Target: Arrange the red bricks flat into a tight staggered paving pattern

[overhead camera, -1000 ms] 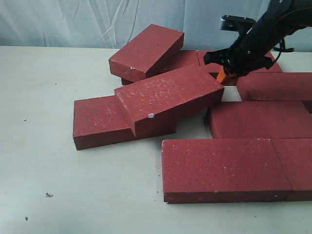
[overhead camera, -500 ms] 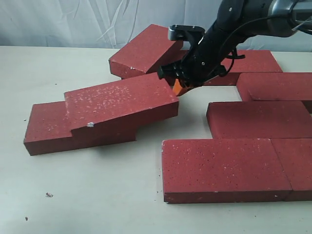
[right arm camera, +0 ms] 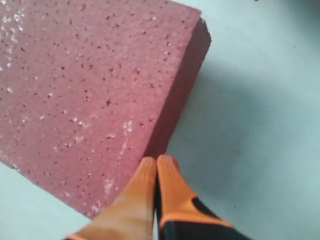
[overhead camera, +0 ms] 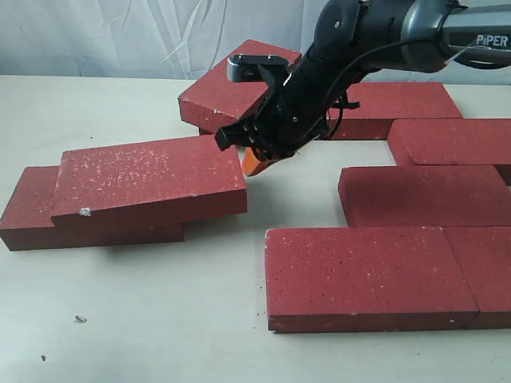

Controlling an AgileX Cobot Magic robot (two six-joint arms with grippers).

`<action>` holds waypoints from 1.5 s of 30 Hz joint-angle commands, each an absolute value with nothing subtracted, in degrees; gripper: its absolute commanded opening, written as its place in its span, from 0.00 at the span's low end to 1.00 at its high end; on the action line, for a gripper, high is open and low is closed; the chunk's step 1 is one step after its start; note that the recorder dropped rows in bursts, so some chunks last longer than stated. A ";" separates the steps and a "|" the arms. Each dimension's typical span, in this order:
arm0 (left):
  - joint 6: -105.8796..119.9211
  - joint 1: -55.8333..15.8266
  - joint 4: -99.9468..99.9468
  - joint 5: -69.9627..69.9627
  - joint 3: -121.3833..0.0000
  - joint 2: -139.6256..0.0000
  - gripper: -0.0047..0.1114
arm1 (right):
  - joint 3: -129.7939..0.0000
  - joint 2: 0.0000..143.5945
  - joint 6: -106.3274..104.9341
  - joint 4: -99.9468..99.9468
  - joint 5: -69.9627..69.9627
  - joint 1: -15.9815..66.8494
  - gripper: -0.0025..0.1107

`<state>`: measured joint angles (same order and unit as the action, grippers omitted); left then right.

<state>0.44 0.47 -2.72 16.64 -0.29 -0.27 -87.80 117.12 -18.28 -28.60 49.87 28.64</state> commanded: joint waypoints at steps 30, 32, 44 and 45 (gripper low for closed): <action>0.45 0.39 -2.55 16.49 0.00 0.00 0.04 | -96.92 117.63 -24.05 -39.26 41.48 28.14 0.02; 0.45 0.39 -2.44 16.49 0.00 0.00 0.04 | -100.82 120.27 -23.94 -39.26 43.22 28.14 0.02; 0.45 0.39 -2.44 16.49 0.00 0.00 0.04 | -115.72 133.79 -21.79 -39.36 51.58 29.00 0.02; 0.45 0.39 -2.44 16.49 0.00 0.00 0.04 | -115.94 134.34 -21.79 -39.36 51.90 29.37 0.02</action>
